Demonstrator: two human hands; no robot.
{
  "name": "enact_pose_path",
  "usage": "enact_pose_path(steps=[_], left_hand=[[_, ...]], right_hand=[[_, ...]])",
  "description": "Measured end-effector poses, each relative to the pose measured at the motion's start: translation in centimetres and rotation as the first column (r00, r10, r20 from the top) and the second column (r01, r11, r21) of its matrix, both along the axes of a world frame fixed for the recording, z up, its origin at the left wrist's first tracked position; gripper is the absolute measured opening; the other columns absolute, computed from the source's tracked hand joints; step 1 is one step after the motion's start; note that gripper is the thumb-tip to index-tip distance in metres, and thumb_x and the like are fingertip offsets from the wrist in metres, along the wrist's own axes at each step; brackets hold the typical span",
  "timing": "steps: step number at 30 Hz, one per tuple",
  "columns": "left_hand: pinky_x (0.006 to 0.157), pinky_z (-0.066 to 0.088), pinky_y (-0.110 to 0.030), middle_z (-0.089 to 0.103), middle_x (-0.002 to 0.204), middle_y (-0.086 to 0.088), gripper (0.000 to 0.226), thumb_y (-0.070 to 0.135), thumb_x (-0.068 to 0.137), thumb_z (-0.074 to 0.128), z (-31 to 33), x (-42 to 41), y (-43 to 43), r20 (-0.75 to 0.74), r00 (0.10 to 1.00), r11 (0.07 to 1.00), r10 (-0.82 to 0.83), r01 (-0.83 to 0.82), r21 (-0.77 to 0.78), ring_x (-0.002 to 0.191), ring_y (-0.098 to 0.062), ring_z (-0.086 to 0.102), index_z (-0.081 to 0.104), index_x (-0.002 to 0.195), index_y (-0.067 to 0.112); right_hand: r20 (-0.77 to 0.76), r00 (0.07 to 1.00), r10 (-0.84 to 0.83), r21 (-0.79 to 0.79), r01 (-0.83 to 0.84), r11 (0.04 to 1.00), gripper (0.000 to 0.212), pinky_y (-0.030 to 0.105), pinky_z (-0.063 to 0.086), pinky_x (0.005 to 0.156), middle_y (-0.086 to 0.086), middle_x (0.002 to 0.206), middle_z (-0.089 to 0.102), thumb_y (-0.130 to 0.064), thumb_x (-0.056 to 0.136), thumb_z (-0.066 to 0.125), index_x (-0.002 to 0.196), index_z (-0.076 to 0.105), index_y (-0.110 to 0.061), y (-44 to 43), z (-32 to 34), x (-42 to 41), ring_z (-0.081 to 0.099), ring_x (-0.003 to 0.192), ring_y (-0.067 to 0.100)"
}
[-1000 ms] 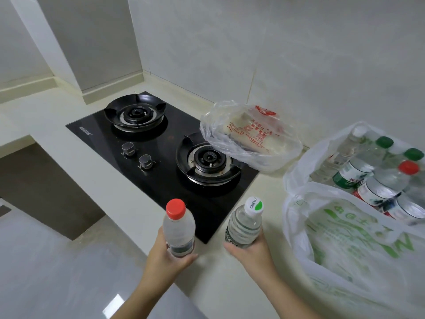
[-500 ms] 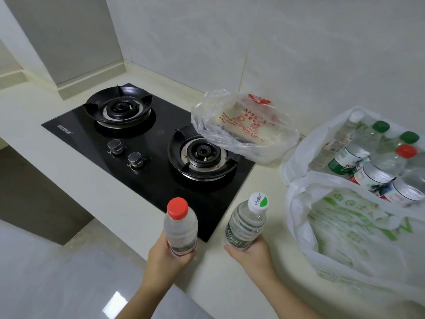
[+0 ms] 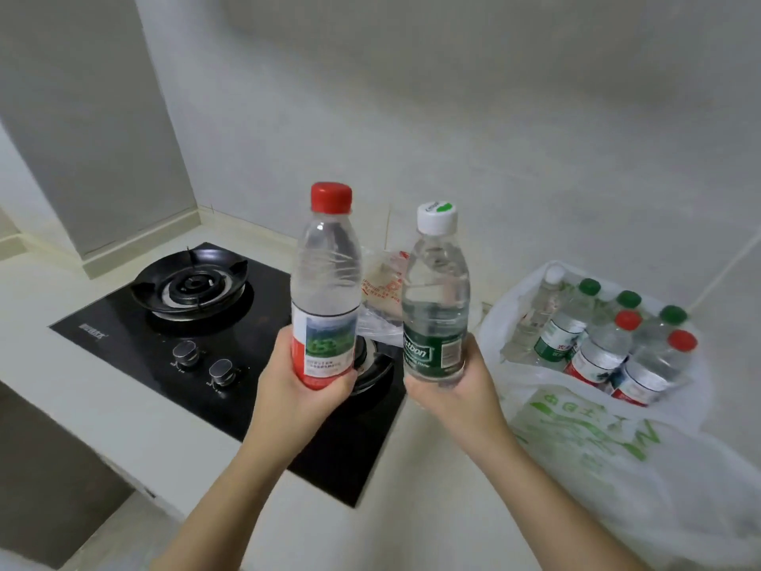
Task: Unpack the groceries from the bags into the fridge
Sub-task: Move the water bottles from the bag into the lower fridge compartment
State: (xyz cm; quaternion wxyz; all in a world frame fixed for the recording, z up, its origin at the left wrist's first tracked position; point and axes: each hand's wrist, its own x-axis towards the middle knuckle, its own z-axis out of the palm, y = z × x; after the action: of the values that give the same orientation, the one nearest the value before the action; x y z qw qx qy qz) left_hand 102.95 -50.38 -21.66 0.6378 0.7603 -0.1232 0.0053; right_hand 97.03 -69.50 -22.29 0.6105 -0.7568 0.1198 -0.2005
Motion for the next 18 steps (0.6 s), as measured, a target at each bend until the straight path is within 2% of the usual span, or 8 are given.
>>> enact_pose_path(steps=[3, 6, 9, 10, 14, 18], left_hand=[[0.069, 0.055, -0.023, 0.070, 0.094, 0.011, 0.052, 0.014, 0.069, 0.082, 3.9, 0.0, -0.8, 0.060, 0.998, 0.999, -0.036, 0.038, -0.035, 0.085, -0.007, 0.069, 0.053, 0.109, 0.031], [0.066, 0.054, -0.029, 0.071, 0.091, 0.006, 0.050, 0.018, 0.067, 0.081, 6.3, -0.4, -1.2, 0.080, 0.997, 0.994, -0.022, 0.030, -0.102, 0.081, -0.014, 0.070, 0.054, 0.106, 0.031], [0.074, 0.055, -0.032, 0.072, 0.095, 0.008, 0.051, 0.020, 0.065, 0.080, 7.8, -1.3, -0.6, 0.087, 0.996, 0.990, 0.004, 0.008, -0.142, 0.086, -0.011, 0.070, 0.056, 0.109, 0.031], [0.076, 0.056, -0.032, 0.072, 0.095, 0.009, 0.051, 0.020, 0.065, 0.080, 8.2, -1.6, -0.2, 0.087, 0.996, 0.989, 0.013, 0.000, -0.150, 0.087, -0.009, 0.070, 0.057, 0.109, 0.031], [0.075, 0.056, -0.030, 0.071, 0.092, 0.007, 0.048, 0.008, 0.070, 0.081, 9.3, -2.9, 2.4, 0.080, 0.995, 0.986, 0.059, -0.045, -0.160, 0.084, -0.007, 0.069, 0.057, 0.107, 0.028], [0.062, 0.052, -0.016, 0.070, 0.089, 0.013, 0.047, 0.008, 0.070, 0.080, 10.2, -4.2, 6.2, 0.068, 0.988, 0.977, 0.136, -0.122, -0.176, 0.080, -0.002, 0.067, 0.057, 0.106, 0.029]], right_hand=[[0.061, 0.998, 0.008, 0.009, -0.008, 1.000, 0.056, 0.022, 0.055, 0.074, -0.016, 0.095, 0.071, -0.004, 0.070, 0.082, 0.110, 0.052, -0.030, 0.3, 4.5, -0.1, 0.069, 0.087, 0.002], [0.134, 0.990, 0.030, 0.029, -0.034, 0.999, 0.056, 0.013, 0.051, 0.070, -0.017, 0.093, 0.073, 0.004, 0.073, 0.078, 0.111, 0.052, -0.025, 0.6, 7.7, -0.5, 0.068, 0.088, -0.002], [0.161, 0.986, 0.043, 0.049, -0.051, 0.997, 0.054, 0.011, 0.051, 0.069, -0.014, 0.096, 0.071, 0.002, 0.073, 0.079, 0.110, 0.052, -0.027, 1.1, 10.0, -1.0, 0.068, 0.085, -0.003], [0.162, 0.985, 0.052, 0.051, -0.060, 0.997, 0.054, 0.013, 0.052, 0.071, -0.011, 0.099, 0.071, 0.000, 0.073, 0.080, 0.112, 0.053, -0.026, 1.5, 10.5, -1.2, 0.069, 0.087, -0.001], [0.165, 0.980, 0.114, 0.053, -0.124, 0.991, 0.063, 0.037, 0.055, 0.090, 0.000, 0.110, 0.071, -0.010, 0.067, 0.084, 0.121, 0.053, -0.019, 3.8, 12.0, -1.1, 0.069, 0.099, 0.014], [0.186, 0.966, 0.179, 0.066, -0.194, 0.979, 0.058, 0.034, 0.055, 0.085, -0.002, 0.101, 0.073, -0.010, 0.065, 0.084, 0.115, 0.057, -0.021, 7.5, 12.7, -0.4, 0.070, 0.093, 0.013]])
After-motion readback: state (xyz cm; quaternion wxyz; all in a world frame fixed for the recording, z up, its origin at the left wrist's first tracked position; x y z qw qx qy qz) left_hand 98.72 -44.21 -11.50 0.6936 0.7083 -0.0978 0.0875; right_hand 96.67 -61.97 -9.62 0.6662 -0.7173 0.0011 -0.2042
